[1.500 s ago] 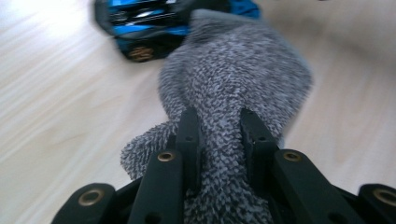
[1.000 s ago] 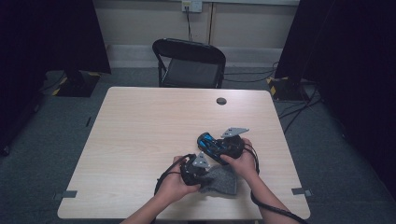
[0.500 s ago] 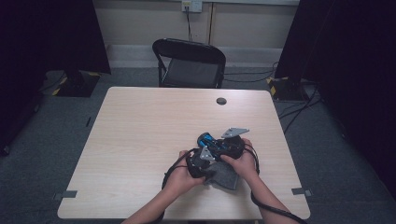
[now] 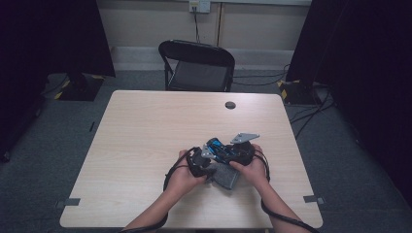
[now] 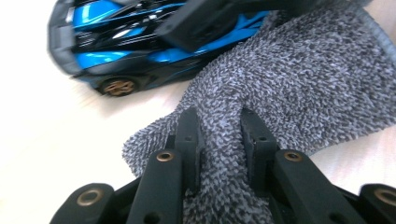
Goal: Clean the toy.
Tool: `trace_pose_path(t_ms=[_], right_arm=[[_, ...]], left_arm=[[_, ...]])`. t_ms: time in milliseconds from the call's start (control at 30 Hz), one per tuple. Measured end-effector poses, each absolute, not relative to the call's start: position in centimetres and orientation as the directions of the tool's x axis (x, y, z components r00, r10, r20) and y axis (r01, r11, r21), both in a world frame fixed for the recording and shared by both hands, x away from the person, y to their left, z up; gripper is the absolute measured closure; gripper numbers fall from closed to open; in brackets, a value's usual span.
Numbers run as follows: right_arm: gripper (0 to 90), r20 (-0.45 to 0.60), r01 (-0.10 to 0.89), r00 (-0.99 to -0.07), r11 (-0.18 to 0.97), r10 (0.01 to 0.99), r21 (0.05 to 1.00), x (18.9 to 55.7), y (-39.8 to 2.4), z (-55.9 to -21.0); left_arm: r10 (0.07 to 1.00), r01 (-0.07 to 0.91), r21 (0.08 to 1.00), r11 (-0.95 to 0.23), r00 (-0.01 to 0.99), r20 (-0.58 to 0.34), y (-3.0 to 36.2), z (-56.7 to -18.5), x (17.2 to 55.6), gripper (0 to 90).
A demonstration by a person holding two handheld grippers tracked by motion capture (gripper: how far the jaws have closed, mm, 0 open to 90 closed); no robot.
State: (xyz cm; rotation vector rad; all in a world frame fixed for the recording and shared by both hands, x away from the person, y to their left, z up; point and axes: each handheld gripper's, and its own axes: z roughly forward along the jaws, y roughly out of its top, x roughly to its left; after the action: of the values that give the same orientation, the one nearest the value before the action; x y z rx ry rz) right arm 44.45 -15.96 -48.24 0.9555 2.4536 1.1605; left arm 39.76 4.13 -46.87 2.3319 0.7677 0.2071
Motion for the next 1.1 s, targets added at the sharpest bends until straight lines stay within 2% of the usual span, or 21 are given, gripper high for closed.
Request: trace_pose_path(t_ms=[1100], right_arm=[[48.0,0.038,0.448,-0.749,0.464,0.661,0.764,44.4,-16.0,-48.3]], left_arm=[[0.702,0.579,0.634,-0.513,0.708,-0.078,8.9,-46.8,42.4,72.4]])
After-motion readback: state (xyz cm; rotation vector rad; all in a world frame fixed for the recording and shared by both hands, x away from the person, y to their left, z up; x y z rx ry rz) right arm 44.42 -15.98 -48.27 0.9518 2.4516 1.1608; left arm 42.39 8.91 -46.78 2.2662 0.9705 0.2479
